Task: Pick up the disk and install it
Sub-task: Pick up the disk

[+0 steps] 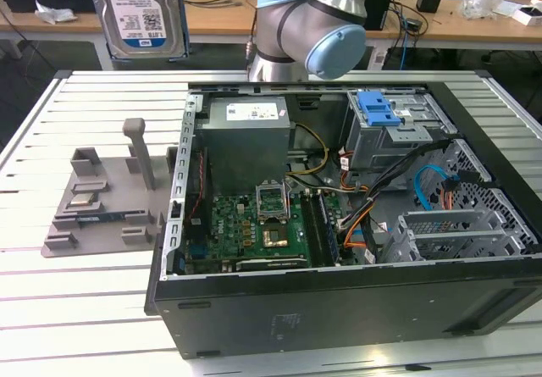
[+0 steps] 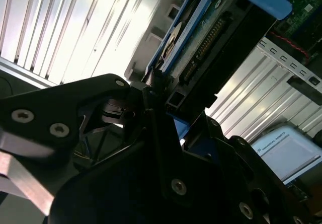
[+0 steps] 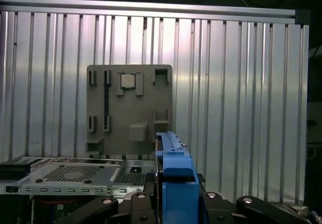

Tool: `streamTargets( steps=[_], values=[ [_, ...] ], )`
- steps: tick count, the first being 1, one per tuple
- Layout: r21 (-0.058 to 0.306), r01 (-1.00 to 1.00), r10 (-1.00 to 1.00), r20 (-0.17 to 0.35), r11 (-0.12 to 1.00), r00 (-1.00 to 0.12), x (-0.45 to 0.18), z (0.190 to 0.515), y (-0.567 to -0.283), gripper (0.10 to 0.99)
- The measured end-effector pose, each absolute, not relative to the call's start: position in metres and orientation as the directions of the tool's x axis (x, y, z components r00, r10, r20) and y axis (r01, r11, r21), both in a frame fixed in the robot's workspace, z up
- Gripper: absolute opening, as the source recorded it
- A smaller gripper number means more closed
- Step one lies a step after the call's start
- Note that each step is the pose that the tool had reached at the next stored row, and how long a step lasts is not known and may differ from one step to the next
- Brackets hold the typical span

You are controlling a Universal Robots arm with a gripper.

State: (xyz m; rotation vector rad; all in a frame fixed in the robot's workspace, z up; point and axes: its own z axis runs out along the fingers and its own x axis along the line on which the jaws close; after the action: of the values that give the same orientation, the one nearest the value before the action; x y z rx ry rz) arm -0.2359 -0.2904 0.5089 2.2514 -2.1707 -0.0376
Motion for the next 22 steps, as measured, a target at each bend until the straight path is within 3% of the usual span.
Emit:
streamTargets(
  steps=[22],
  values=[
    [0.027,-0.999,-0.999,-0.008,-0.037,0.036,-0.15,0.509,-0.29,0.369]
  ],
)
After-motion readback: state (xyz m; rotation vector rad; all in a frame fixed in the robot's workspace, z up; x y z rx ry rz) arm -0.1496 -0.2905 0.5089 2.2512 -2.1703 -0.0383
